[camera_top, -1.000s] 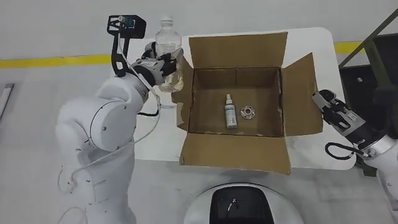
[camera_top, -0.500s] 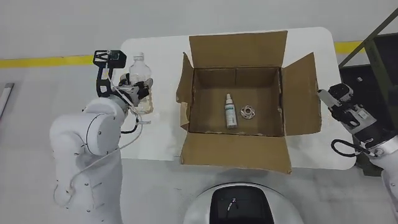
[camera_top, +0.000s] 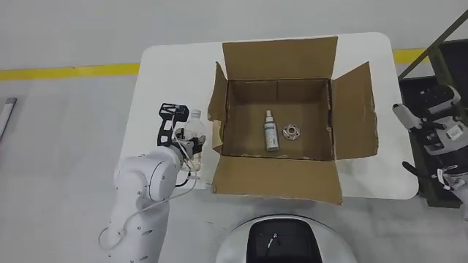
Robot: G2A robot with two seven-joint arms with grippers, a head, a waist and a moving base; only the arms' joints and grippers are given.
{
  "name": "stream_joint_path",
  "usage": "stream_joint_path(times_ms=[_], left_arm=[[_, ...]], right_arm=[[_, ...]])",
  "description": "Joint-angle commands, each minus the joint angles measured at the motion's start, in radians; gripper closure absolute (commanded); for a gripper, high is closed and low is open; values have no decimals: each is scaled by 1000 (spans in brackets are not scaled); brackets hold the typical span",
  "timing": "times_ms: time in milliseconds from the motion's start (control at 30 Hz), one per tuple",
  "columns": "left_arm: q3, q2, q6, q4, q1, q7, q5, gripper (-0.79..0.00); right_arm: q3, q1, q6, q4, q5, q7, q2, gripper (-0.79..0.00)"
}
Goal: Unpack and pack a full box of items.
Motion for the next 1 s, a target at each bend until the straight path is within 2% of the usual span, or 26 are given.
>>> stream_joint_path(times_ms=[0, 33, 67, 467, 500, 533, 567, 833, 967], left_arm=[[11, 0, 1, 14, 6, 5, 4, 0], [14, 0, 5, 22, 9, 12, -1, 0], [18, 0, 2, 31, 11, 13, 5, 0], [22, 0, 2, 35, 10, 15, 10, 0], [22, 0, 2, 35, 10, 15, 10, 0], [22, 0, 2, 35, 10, 15, 10, 0], [22, 0, 2, 35, 10, 15, 10, 0], [22, 0, 2, 35, 10, 15, 10, 0], [8, 3, 36, 37, 44, 49, 35, 0]], right_arm=[[2, 1, -13, 4, -9, -9, 0, -302], [3, 1, -17, 7, -15, -15, 0, -197], [4, 1, -20, 8, -18, -23, -1, 0], [5, 21, -75, 53, -136, -131, -3, 0], [5, 21, -75, 53, -136, -131, -3, -58], [5, 21, -75, 53, -136, -131, -3, -185], [5, 21, -75, 53, -136, -131, -3, -6], [5, 21, -75, 53, -136, -131, -3, 0], [4, 20, -77, 50, -133, -129, -3, 0]])
